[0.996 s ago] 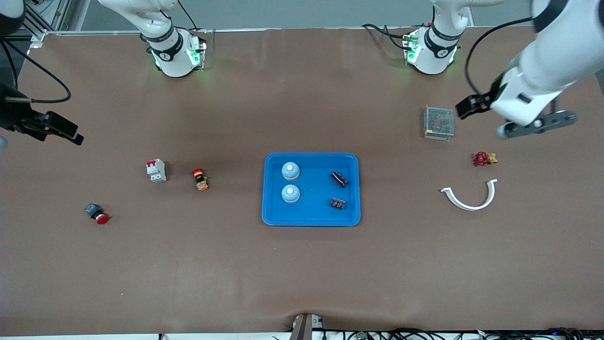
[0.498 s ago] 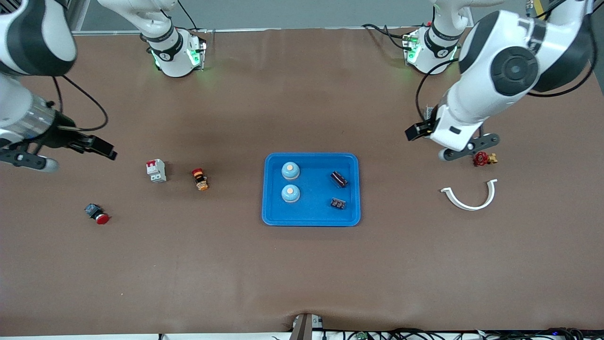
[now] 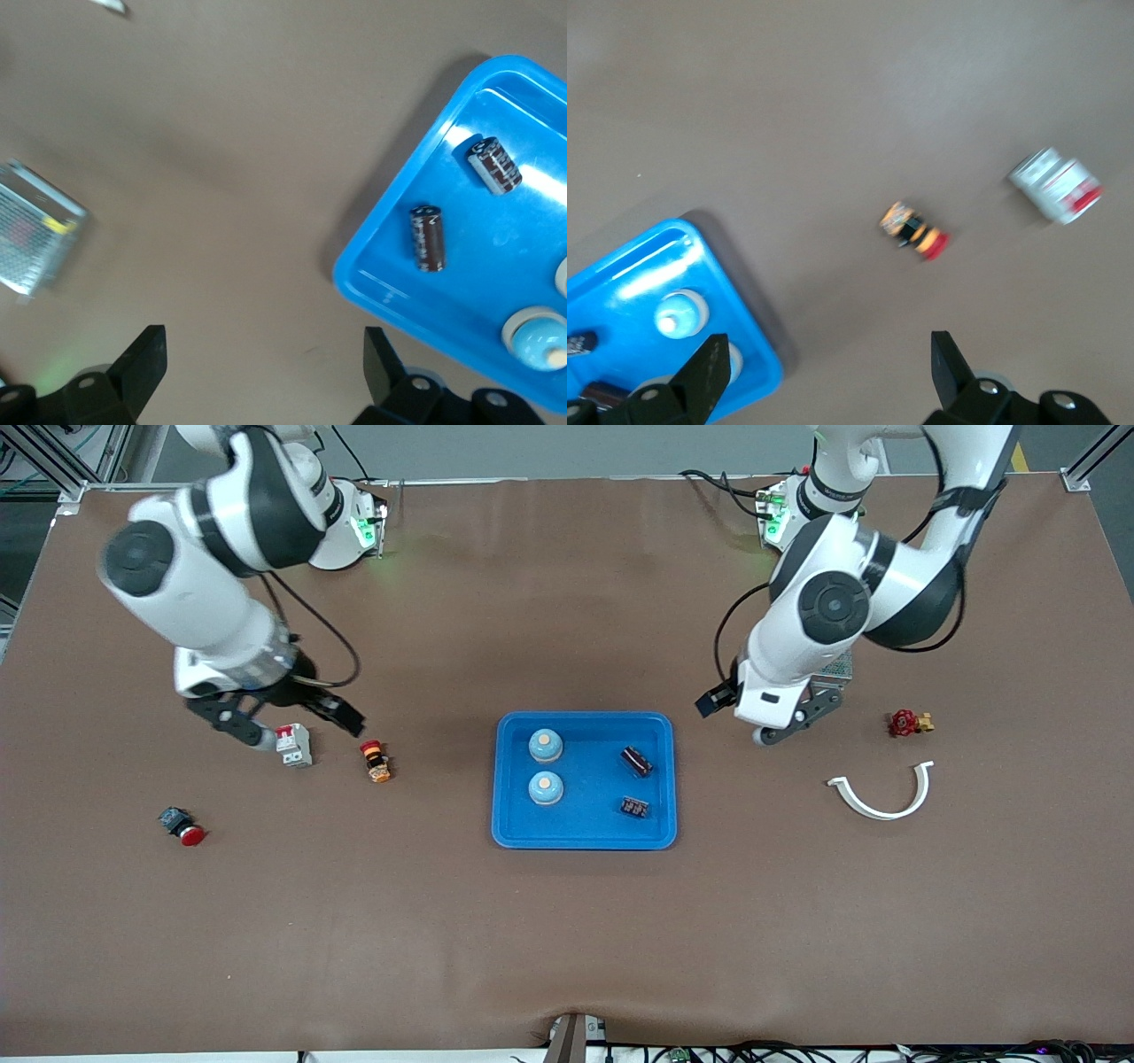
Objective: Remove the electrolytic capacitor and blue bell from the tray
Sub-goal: 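Grasp a brown capacitor with the left gripper while the right gripper lowers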
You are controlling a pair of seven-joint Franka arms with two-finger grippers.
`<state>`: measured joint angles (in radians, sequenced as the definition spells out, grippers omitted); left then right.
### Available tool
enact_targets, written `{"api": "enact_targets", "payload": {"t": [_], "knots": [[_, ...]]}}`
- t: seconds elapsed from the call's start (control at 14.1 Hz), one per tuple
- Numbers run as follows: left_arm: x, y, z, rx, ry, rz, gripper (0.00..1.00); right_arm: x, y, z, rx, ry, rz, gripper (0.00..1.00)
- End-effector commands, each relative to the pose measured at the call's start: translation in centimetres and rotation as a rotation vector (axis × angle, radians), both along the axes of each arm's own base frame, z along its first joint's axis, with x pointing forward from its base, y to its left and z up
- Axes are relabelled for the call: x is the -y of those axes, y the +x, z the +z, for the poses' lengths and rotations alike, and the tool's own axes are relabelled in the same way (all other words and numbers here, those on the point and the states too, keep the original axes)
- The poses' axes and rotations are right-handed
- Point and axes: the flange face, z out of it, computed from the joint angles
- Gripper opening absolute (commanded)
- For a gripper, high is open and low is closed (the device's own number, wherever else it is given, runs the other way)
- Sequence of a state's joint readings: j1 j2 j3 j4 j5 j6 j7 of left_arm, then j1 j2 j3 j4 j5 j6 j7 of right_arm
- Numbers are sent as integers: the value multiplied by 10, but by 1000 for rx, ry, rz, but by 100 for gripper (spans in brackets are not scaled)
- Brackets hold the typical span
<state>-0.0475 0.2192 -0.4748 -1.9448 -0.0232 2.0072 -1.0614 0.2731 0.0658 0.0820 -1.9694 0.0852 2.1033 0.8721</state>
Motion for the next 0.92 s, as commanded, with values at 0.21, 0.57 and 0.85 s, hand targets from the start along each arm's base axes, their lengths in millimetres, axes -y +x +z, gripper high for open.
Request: {"api": "enact_targets", "payload": {"t": [0.21, 0.57, 0.85], "knots": [[33, -6, -55, 6, 36, 196, 98, -109, 4, -71, -46, 17, -114, 100], [61, -6, -86, 42, 17, 346, 98, -191, 1, -150, -65, 23, -217, 100], [85, -1, -111, 84, 5, 454, 99, -224, -9, -214, -87, 1, -219, 100]]}}
